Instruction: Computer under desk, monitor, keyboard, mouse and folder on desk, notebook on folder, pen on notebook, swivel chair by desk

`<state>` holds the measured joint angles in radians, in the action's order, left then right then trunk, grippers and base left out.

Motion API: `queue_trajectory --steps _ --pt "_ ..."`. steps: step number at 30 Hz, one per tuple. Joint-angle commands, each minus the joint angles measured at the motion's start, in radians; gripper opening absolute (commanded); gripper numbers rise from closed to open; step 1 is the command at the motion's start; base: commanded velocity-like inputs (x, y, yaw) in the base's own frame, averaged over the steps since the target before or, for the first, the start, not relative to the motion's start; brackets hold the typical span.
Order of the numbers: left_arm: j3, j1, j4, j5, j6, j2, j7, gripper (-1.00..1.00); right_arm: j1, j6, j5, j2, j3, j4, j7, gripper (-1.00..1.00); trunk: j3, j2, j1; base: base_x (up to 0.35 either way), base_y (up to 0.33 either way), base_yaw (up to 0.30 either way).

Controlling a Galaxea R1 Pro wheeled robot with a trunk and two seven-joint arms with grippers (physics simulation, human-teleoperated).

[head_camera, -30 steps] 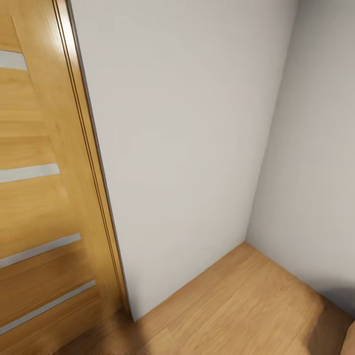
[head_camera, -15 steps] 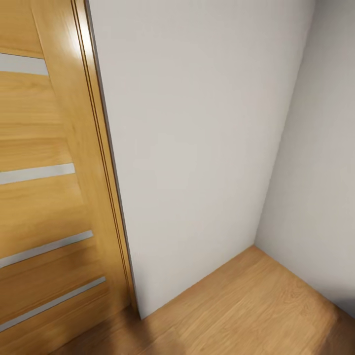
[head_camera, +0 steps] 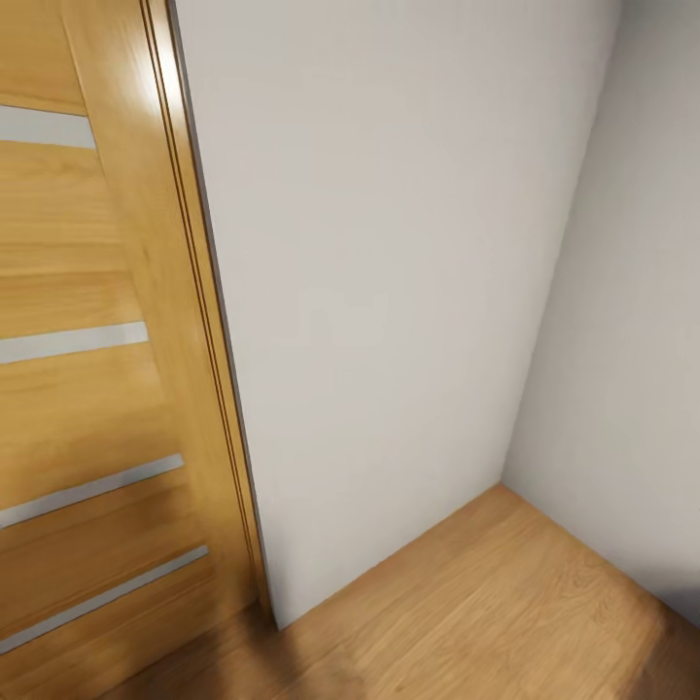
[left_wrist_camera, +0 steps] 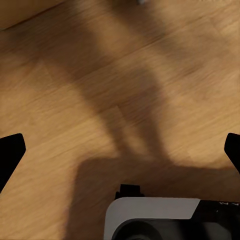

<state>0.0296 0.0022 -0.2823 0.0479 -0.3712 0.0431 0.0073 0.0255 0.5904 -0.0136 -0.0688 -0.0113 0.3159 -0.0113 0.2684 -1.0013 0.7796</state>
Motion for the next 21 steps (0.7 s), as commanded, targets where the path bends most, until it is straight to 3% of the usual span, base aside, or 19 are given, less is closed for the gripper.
queue_trajectory --steps 1,7,13,21 --pt "0.000 0.000 -0.001 0.005 -0.001 0.000 0.000 1.00 0.001 0.018 -0.001 0.000 -0.001 -0.001 -0.001 1.00 0.001 -0.001 0.000 -0.035 0.000 0.000" --pt "0.001 0.001 -0.001 0.006 0.000 0.001 0.001 1.00 0.001 0.048 0.000 -0.001 -0.003 -0.003 -0.005 1.00 0.001 -0.001 0.000 -0.243 -0.036 0.150" --pt "0.004 0.001 -0.001 0.007 0.000 0.002 0.002 1.00 0.001 0.049 -0.002 -0.002 -0.002 -0.014 -0.006 1.00 0.001 -0.001 0.000 -0.231 -0.220 0.270" --pt "0.140 0.001 -0.002 0.030 -0.003 0.003 0.000 1.00 0.001 0.049 -0.006 -0.006 0.002 -0.025 -0.006 1.00 0.001 -0.001 0.000 -0.029 -0.046 0.281"
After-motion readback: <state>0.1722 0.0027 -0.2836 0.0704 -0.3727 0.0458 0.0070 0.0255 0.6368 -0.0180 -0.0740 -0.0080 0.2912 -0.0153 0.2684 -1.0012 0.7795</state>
